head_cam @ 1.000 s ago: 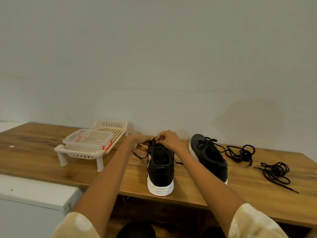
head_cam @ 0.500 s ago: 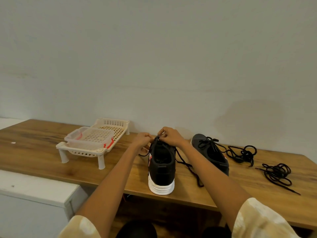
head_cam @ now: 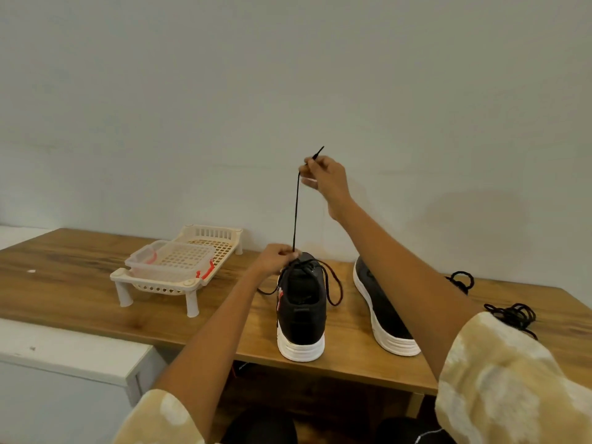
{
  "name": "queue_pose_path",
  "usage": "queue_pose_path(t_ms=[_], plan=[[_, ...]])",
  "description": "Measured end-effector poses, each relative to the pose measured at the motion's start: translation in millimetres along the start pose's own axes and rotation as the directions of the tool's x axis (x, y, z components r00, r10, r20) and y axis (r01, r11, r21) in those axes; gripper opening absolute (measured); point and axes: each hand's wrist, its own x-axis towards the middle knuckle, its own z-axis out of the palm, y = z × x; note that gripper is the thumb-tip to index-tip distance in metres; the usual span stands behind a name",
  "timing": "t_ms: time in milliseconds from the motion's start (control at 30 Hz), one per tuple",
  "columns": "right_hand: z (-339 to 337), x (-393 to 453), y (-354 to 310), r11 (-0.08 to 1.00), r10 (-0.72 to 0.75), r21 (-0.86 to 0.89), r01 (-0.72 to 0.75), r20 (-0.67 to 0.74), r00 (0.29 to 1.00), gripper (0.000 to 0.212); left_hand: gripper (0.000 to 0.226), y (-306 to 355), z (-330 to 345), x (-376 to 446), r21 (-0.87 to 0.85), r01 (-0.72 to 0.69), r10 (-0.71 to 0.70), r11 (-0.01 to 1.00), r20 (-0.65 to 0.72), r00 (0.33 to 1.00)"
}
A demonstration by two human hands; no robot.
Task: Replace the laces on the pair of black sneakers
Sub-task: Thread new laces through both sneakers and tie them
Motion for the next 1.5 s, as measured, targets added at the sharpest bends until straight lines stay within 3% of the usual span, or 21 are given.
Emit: queue_pose_path(t_ms=[67, 133, 267, 400, 500, 600, 700, 800, 867, 967, 1067, 1133, 1233, 1300, 1400, 1433, 1500], plan=[[-4, 4, -13, 0.994, -0.053, 0.088, 0.056, -0.044, 0.998, 0.011, 0.022, -7, 5, 1, 0.033, -0.007, 0.01, 0.999, -0.068, 0.998], [-8, 2, -14, 0.995, -0.057, 0.079, 0.063, -0.069, 0.996, 0.011, 0.024, 1, 2, 6, -0.036, -0.026, 0.015, 0.999, -0.259, 0.966], [-18, -16, 12, 0.964, 0.043, -0.26, -0.05, -0.032, 0.999, 0.012, 0.02, 51, -15, 12, -0.218, -0.176, 0.056, 0.96, -0.464, 0.884], [-17, -39, 44, 0.916, 0.167, -0.382, -0.119, 0.094, 0.982, 0.012, 0.016, 100, -27, 11, -0.318, -0.312, 0.099, 0.895, -0.54, 0.836], [-10, -51, 55, 0.917, 0.249, -0.367, -0.154, 0.229, 0.941, 0.013, 0.022, 123, -33, 10, -0.452, -0.382, 0.077, 0.806, -0.559, 0.826], [-4, -56, 56, 0.928, 0.304, -0.313, -0.204, 0.314, 0.899, 0.015, 0.011, 137, -41, 3, -0.603, -0.462, 0.058, 0.65, -0.567, 0.822], [-1, -54, 49, 0.936, 0.306, -0.282, -0.21, 0.358, 0.882, 0.015, 0.01, 140, -53, -1, -0.639, -0.509, 0.013, 0.577, -0.616, 0.787], [3, -47, 44, 0.95, 0.261, -0.253, -0.183, 0.318, 0.912, 0.012, 0.01, 136, -65, -3, -0.562, -0.527, 0.011, 0.637, -0.677, 0.736], [7, -42, 42, 0.963, 0.218, -0.215, -0.164, 0.256, 0.942, 0.011, 0.013, 124, -68, -4, -0.449, -0.488, 0.063, 0.749, -0.685, 0.726], [13, -37, 42, 0.968, 0.179, -0.211, -0.134, 0.207, 0.962, 0.011, 0.019, 91, -62, -7, -0.303, -0.363, 0.119, 0.881, -0.602, 0.79], [17, -38, 42, 0.96, 0.184, -0.243, -0.138, 0.179, 0.966, 0.012, 0.022, 51, -49, -7, -0.259, -0.208, 0.061, 0.943, -0.48, 0.875], [17, -39, 43, 0.938, 0.203, -0.314, -0.149, 0.145, 0.968, 0.014, 0.02, 30, -43, -6, -0.135, -0.111, 0.042, 0.985, -0.431, 0.902], [12, -40, 50, 0.847, 0.168, -0.527, -0.078, 0.125, 0.978, 0.021, 0.02, 9, -46, -7, 0.02, 0.003, 0.006, 1.0, -0.434, 0.901], [9, -41, 55, 0.836, 0.161, -0.544, -0.07, 0.121, 0.979, 0.024, 0.029, 1, -52, -8, 0.173, 0.103, -0.015, 0.98, -0.447, 0.894], [8, -46, 63, 0.82, 0.226, -0.56, -0.115, 0.133, 0.965, 0.023, 0.023, 6, -51, -10, 0.475, 0.251, -0.009, 0.844, -0.455, 0.89], [8, -46, 67, 0.806, 0.239, -0.579, -0.12, 0.134, 0.962, 0.022, 0.028, 10, -48, -11, 0.539, 0.256, 0.046, 0.802, -0.483, 0.874], [9, -48, 72, 0.774, 0.255, -0.623, -0.118, 0.135, 0.958, 0.024, 0.034, 20, -41, -8, 0.551, 0.135, 0.174, 0.824, -0.472, 0.864]])
